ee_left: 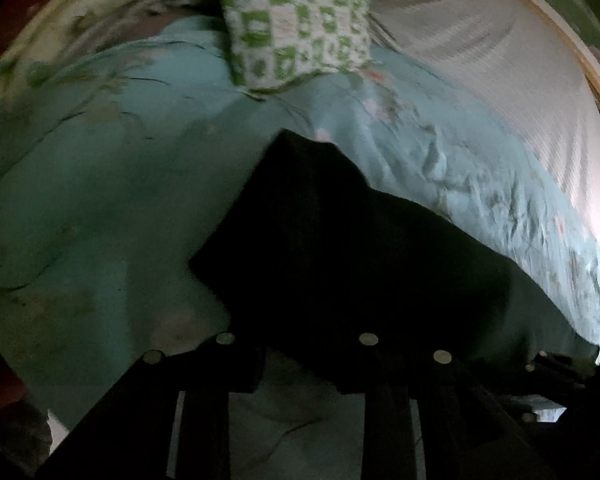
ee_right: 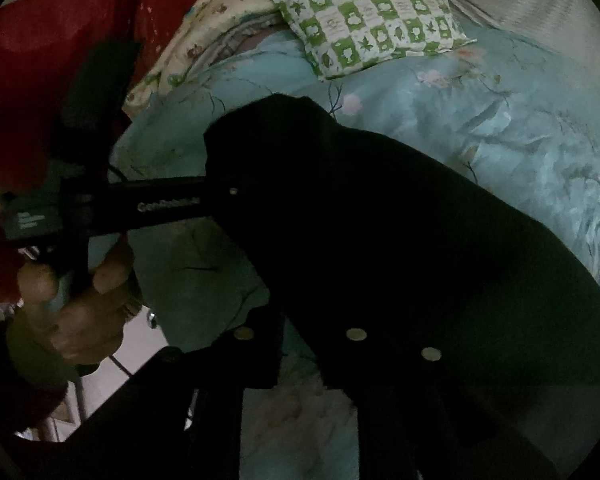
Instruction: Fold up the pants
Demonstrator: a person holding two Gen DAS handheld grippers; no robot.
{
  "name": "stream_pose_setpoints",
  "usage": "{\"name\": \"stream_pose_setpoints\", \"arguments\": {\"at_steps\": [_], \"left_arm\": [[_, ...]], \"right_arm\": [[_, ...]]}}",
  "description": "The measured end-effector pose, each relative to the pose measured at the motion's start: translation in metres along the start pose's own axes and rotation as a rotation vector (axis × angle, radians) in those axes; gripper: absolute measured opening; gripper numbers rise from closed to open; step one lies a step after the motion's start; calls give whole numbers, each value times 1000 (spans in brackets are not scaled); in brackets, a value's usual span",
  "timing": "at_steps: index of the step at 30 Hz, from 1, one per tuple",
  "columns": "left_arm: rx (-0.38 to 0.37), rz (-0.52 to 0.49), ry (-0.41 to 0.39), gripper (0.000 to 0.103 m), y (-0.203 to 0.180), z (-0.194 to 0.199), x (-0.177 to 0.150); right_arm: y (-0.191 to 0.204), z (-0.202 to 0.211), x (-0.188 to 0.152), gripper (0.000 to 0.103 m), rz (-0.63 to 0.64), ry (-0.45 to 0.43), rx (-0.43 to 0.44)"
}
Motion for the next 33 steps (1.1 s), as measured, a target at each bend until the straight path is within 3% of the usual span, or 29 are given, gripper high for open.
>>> {"name": "stream_pose_setpoints", "arguments": {"at_steps": [1,3,5,8,13,23,28,30,33], "left_arm": [[-2,14,0,31,5,3,-1],[26,39,-5,55,12,8,-3],[41,60,-7,57,20,13,-5],[26,102,38,73,29,11,-6],[10,139,94,79,32,2,-11],[33,153,125,80,26,-20,-1],[30,153,109,71,24,-23,5],[26,149,104,60,22,-24,9],[21,128,95,51,16,-27,15]], "right_arm": [[-1,7,-1,31,-10,-15,6],[-4,20,-3,39,-32,-46,24],[-9,33,-4,40,-58,-75,46],[-29,53,-2,41,-113,-129,40],[-84,80,1,42,-272,-202,-4],[-155,85,13,48,-394,-219,-83],[-178,62,25,49,-369,-118,-71],[-178,45,31,49,-337,-61,-37],[-174,12,30,49,-298,72,-2]]}}
Point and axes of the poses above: each gripper's, at about its wrist camera, not at the fingertips, and z roughly against the way its jaws point, y to its left, x to its top, the point moved 6 cm from there along -z, roughly the way its jaws point, and after that the axes turned 12 degrees about y, right-handed, at the moved point
